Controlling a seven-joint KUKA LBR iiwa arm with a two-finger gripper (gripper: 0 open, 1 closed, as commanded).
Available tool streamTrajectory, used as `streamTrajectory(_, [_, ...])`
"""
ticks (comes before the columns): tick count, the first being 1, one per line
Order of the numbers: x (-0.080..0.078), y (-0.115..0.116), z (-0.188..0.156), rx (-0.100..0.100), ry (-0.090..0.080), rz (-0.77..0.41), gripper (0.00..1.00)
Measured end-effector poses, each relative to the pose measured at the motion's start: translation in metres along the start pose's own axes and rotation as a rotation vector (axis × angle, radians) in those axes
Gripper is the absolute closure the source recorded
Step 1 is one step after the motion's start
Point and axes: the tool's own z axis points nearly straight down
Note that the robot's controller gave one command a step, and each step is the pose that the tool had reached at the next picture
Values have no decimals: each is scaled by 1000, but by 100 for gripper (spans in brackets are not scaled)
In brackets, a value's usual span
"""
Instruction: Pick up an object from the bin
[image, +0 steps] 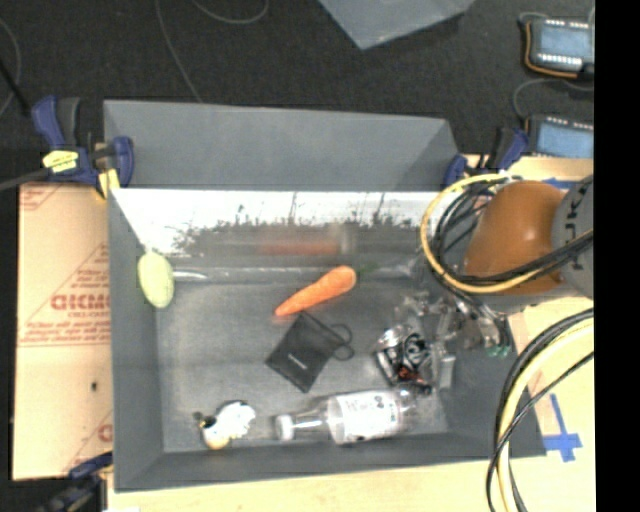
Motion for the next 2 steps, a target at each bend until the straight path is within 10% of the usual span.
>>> streamTrajectory(1, [-1, 4, 25, -10, 8, 45, 100])
streamTrajectory(2, [-1, 4, 25, -10, 8, 44, 100])
